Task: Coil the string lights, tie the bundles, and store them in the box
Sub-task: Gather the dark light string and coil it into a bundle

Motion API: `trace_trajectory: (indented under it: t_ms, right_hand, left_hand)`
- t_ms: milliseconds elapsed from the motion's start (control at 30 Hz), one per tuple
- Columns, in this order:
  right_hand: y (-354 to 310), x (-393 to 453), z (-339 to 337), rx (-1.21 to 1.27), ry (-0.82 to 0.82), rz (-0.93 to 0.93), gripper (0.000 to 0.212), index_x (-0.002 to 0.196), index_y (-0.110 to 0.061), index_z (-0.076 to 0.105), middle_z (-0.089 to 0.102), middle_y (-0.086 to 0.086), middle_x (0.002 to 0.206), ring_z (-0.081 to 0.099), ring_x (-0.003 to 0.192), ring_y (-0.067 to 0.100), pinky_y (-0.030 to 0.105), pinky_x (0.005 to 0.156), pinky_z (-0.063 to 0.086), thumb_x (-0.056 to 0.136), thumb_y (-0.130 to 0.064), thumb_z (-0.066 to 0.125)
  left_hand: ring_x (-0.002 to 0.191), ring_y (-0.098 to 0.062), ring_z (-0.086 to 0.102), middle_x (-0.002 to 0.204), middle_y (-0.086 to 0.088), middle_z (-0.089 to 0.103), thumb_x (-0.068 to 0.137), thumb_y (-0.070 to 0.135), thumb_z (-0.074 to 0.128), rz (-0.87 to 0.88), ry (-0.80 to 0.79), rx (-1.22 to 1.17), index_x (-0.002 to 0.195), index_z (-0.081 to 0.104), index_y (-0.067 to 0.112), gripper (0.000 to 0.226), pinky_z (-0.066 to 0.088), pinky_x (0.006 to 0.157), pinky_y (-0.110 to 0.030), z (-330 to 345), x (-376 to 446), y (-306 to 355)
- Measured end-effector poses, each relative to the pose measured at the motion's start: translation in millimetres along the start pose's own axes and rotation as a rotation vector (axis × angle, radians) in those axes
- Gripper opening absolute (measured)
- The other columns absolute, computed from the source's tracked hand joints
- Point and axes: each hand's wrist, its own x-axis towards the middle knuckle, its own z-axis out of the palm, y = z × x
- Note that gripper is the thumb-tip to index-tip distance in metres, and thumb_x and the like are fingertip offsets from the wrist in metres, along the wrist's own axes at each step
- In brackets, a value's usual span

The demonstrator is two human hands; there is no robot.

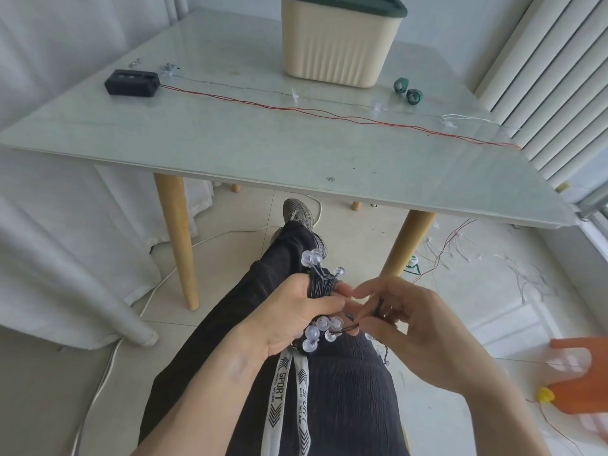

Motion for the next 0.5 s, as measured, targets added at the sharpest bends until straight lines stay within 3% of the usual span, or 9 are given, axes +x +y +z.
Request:
trace_trajectory:
  t_ms: [67,167,267,433,500]
  right_hand:
    - [-2,0,-1,0.029,-0.006,-0.007,0.029,0.105,-0.032,0.064,0.075,-0.012,0.082,0.069,0.081,0.009,0.03,0.079,0.053,0.091,-0.007,0.069]
    - [-3,2,2,-0.03,0.057,-0.01,0.028,0.097,-0.035,0.066,0.074,-0.012,0.083,0.067,0.074,0.015,0.035,0.075,0.055,0.089,-0.009,0.071]
    - [-2,6,8,-0.025,0.199,-0.005,0.027,0.09,-0.034,0.067,0.073,-0.016,0.08,0.067,0.071,0.013,0.027,0.071,0.055,0.084,-0.009,0.077]
    - [3,14,20,-0.048,0.328,-0.02,0.024,0.092,-0.027,0.071,0.068,-0.013,0.076,0.065,0.071,0.006,0.012,0.063,0.049,0.075,-0.018,0.086]
    - [7,17,21,-0.093,0.334,-0.011,0.025,0.095,-0.029,0.07,0.065,-0.012,0.078,0.063,0.074,0.005,0.015,0.063,0.05,0.075,-0.024,0.086]
  left_hand:
    - [0.081,-0.026,0.07,0.098,-0.023,0.073,0.093,-0.001,0.058,0.01,-0.007,0.005,0.091,0.074,0.009,0.019,0.054,0.078,-0.032,-1,1,-2]
    - [0.07,-0.032,0.071,0.079,-0.025,0.069,0.096,-0.005,0.047,-0.043,-0.156,-0.069,0.092,0.067,-0.005,0.021,0.054,0.064,-0.024,3,-5,3]
    - [0.074,-0.035,0.071,0.089,-0.025,0.069,0.098,0.003,0.042,-0.074,-0.281,-0.123,0.1,0.067,-0.009,0.027,0.057,0.071,-0.032,6,-7,8]
    - [0.072,-0.032,0.067,0.068,-0.013,0.068,0.096,0.017,0.057,-0.018,-0.135,0.087,0.066,0.064,-0.002,0.036,0.048,0.077,-0.022,4,-6,5]
    - [0.08,-0.029,0.069,0.074,-0.016,0.071,0.094,0.017,0.059,-0.009,-0.121,0.116,0.061,0.061,-0.001,0.038,0.047,0.085,-0.028,4,-7,6]
